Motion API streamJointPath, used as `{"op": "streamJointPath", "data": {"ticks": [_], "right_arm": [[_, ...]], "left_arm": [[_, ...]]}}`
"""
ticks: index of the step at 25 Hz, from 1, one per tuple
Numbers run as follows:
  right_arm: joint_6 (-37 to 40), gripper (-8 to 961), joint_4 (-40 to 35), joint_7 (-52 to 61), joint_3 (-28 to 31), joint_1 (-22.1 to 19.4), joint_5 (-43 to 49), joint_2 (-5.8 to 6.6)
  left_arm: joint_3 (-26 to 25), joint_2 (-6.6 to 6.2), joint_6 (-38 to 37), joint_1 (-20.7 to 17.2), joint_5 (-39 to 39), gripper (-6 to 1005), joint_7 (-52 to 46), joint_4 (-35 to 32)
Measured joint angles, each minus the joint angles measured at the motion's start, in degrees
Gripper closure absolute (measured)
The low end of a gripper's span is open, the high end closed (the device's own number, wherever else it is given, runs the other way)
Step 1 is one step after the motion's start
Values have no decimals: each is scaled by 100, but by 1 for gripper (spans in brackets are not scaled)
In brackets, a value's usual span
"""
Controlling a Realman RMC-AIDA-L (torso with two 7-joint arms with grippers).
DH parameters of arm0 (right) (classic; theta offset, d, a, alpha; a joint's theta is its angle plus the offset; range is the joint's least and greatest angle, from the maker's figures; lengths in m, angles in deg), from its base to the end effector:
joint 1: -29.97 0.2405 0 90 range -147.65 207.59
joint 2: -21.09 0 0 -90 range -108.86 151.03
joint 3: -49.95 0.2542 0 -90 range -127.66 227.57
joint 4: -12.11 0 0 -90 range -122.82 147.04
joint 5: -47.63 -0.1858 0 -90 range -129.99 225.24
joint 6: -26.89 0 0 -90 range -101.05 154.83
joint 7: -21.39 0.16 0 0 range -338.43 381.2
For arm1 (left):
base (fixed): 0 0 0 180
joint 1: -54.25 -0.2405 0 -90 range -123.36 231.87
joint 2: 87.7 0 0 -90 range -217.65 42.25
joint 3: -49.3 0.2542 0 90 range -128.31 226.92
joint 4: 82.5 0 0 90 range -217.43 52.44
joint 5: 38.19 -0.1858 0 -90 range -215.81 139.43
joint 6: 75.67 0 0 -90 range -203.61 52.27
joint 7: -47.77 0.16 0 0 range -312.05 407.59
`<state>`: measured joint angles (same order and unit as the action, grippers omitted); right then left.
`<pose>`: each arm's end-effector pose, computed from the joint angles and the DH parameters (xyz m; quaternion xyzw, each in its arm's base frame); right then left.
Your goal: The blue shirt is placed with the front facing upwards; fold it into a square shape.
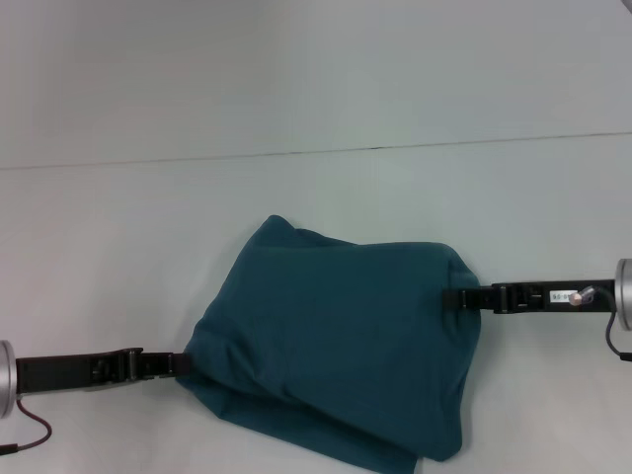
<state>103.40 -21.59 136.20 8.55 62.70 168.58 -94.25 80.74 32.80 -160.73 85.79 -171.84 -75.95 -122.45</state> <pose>0.2773 0.3422 -0.0077 -0.8299 0.5085 0.1798 0.1428 -0.2776 0.3127 -0.0217 -0.7915 -0.5811 -0.1658 0.0908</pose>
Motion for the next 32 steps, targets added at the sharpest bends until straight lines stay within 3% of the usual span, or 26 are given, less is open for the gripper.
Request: {"op": "streamJointPath", "data": {"ticks": [5,8,14,22,32], "right_arm": [[177,709,-33,-65,107,-33,-22,69],[311,466,-36,-77,121,-63,-12,135],[484,375,-46,-109,163,-232,-24,230],[769,295,-23,-106,338,-398,-17,268],[709,279,103,-79,282,-415,74,61]], "left_arm": [[-28,-1,59,-2,-2,757,-20,-14],[-99,-3,86,-16,-2,630,-24,-67],[-366,-34,125,-49,44,392,0,-257],[-391,-51,79,-3,169,367,-3,-263],[-403,-69,77,16,226,363,17,-276]]}}
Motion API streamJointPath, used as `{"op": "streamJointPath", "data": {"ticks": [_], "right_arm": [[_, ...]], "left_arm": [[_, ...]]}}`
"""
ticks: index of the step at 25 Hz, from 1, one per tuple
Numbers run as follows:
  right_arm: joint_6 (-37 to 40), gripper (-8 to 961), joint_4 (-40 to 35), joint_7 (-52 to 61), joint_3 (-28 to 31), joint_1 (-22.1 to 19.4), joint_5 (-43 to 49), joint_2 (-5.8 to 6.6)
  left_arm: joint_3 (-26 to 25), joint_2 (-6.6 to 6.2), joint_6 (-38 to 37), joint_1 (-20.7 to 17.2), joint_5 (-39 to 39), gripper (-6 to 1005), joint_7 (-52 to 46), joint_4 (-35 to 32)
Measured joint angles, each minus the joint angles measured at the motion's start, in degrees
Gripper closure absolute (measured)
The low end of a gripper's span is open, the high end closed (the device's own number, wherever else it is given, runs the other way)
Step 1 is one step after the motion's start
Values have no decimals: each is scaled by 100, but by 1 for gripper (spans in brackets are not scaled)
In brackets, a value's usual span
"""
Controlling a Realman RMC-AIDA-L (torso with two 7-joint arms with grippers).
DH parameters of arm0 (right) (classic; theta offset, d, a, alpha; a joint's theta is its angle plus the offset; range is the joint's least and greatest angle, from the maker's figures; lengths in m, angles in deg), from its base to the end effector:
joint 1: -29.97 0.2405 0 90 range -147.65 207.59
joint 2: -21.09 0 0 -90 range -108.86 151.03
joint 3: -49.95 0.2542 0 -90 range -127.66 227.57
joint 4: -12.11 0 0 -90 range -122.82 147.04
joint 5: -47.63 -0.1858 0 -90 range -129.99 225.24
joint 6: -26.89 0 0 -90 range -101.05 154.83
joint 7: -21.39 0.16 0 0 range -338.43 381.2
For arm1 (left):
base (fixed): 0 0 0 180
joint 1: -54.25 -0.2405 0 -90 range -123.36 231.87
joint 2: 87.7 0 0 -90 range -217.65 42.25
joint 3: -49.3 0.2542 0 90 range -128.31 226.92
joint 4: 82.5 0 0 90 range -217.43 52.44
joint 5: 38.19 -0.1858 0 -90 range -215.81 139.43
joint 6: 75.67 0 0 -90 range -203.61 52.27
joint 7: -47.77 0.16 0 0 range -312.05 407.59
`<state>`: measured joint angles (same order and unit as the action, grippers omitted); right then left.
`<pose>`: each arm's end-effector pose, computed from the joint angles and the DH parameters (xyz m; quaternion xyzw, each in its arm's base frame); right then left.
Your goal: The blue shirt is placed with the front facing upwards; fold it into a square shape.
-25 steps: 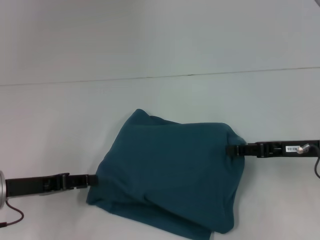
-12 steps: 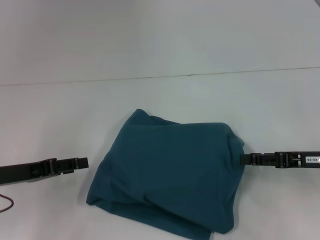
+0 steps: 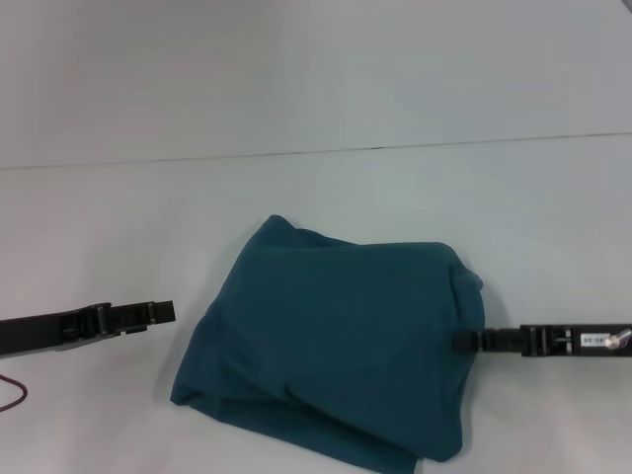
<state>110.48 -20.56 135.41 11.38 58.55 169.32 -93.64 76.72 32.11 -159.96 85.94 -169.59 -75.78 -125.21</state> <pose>0.2934 0.3084 -0.0049 -0.8151 0.5369 0.1928 0.1008 -0.2788 0.3289 0.0030 -0.7803 -0.5741 -0.2068 0.1370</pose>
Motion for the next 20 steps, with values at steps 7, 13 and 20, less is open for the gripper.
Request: {"op": "streamJointPath", "data": {"ticks": [7,13,20], "right_arm": [[-9,268,69,44,43,-37,99,-23],[-39,258,110,101,3,-56,119,-32],[-278,247,174,200,-31,39,313,-114]], "left_arm": [[0,-8,9,34,1,364,32,0],[0,-11,13,66,1,365,50,0],[0,-11,24,74,1,366,51,0]]}}
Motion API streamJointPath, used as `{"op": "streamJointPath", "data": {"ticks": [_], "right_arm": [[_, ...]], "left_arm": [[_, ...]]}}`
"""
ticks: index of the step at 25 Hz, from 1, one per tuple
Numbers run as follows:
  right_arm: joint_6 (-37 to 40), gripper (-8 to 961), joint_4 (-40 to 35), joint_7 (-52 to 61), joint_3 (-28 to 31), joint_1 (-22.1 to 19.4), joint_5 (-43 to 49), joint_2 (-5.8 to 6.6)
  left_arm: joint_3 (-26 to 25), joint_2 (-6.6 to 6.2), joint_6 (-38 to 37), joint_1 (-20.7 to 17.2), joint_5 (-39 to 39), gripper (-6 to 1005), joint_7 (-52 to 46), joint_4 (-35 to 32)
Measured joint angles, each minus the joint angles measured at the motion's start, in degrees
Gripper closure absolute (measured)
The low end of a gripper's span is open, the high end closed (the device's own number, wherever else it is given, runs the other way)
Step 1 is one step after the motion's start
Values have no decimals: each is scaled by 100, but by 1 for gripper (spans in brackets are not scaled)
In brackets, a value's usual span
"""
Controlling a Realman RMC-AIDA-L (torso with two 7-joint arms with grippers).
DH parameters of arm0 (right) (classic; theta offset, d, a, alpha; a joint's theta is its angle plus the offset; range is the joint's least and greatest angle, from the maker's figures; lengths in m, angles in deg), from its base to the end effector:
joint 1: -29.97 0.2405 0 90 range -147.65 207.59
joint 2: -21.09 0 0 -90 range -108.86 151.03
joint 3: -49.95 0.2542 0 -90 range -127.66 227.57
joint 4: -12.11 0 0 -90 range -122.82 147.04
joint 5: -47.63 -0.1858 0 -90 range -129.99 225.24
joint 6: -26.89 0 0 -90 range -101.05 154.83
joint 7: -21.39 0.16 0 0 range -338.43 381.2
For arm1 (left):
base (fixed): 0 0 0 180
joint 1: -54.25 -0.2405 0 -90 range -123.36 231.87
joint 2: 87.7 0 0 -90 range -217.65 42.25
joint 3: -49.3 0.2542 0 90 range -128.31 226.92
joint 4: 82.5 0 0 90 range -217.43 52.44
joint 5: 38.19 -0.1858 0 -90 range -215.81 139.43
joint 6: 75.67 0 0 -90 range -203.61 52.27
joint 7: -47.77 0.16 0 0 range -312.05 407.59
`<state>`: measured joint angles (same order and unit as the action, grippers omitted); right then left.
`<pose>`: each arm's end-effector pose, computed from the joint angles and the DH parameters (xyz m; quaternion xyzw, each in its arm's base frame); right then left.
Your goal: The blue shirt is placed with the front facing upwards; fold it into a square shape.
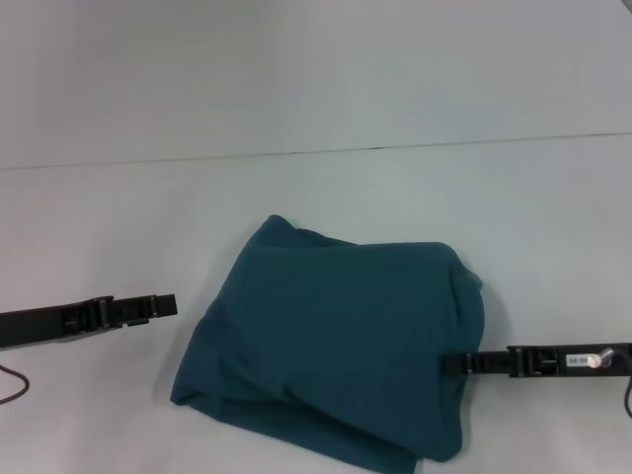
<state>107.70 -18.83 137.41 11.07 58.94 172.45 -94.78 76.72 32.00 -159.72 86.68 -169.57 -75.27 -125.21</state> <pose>0.2991 0.3035 -0.0210 -0.8034 0.5631 0.1678 0.0965 -0.2753 0.3332 0.0040 -0.7861 -0.5655 -0.2068 0.1395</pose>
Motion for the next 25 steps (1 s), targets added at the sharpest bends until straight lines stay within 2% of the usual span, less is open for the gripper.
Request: {"op": "streamJointPath", "data": {"ticks": [10,13,20,25], "right_arm": [[-127,231,94,12,-110,184,82,-62],[-99,226,70,4,-26,146,24,-15],[-153,214,63,174,247,126,-34,185],[-316,206,61,330,253,196,-37,216]], "left_arm": [[0,0,3,28,0,368,0,0],[0,-5,3,29,0,368,0,0],[0,-9,4,46,57,368,7,0],[0,-9,-2,46,77,367,41,0]]}}
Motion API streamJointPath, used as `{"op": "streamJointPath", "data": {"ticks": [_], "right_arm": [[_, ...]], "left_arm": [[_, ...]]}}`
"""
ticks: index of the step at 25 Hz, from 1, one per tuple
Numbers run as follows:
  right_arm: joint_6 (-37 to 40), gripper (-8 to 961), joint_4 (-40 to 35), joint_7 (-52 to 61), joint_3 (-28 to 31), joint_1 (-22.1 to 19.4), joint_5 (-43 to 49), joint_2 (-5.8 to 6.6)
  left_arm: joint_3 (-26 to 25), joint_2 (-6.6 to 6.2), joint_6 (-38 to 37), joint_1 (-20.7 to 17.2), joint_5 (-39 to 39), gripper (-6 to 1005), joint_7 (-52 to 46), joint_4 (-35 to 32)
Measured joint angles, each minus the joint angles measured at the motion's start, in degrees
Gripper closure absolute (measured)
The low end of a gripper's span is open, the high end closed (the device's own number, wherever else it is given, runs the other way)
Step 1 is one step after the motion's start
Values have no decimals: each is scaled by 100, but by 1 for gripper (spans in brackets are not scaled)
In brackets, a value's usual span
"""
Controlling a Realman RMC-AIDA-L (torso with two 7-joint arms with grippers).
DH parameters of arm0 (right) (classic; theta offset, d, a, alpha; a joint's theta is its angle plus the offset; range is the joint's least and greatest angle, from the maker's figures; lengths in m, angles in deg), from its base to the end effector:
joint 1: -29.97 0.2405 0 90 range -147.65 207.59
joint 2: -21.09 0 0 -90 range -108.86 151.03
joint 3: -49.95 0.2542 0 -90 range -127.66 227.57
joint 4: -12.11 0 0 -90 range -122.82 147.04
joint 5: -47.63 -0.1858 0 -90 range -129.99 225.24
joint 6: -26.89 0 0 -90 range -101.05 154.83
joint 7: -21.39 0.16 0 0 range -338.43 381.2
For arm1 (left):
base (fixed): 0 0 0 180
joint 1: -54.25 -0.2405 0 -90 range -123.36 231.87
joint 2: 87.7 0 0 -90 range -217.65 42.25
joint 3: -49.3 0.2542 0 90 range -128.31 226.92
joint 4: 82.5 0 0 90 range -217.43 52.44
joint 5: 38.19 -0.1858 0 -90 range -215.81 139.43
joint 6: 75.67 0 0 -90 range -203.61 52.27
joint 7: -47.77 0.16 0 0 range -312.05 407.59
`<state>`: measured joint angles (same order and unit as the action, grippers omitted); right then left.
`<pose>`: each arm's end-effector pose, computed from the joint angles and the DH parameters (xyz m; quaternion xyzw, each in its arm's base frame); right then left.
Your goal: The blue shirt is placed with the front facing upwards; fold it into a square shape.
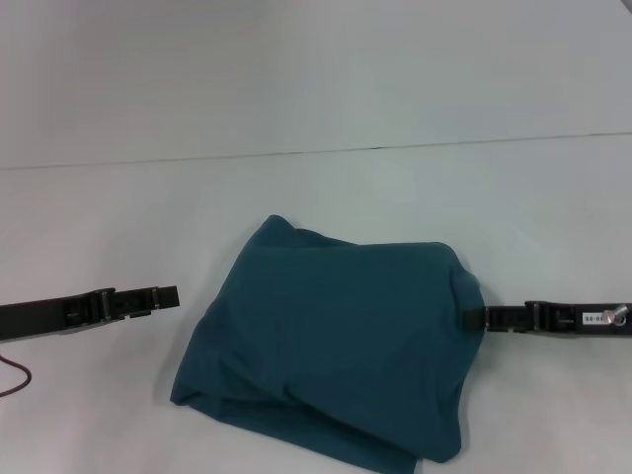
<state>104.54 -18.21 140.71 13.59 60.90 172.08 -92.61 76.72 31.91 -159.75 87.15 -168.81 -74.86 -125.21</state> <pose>0.3033 0.3267 -0.0003 -0.7818 0.5802 0.1818 0.1381 -0.2713 0.3367 0.0055 -0.7895 -0.5583 -0.2131 0.1400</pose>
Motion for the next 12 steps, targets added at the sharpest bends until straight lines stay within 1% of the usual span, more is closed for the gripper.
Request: {"op": "streamJointPath", "data": {"ticks": [6,10,12], "right_arm": [[-145,197,-1,11,13,93,-1,-54],[-170,190,-94,13,121,116,-8,-57],[-171,187,-202,42,213,112,-9,-34]], "left_arm": [[0,-10,-27,18,66,367,39,0],[0,-14,-23,28,69,368,39,0],[0,-16,-17,43,71,368,39,0]]}}
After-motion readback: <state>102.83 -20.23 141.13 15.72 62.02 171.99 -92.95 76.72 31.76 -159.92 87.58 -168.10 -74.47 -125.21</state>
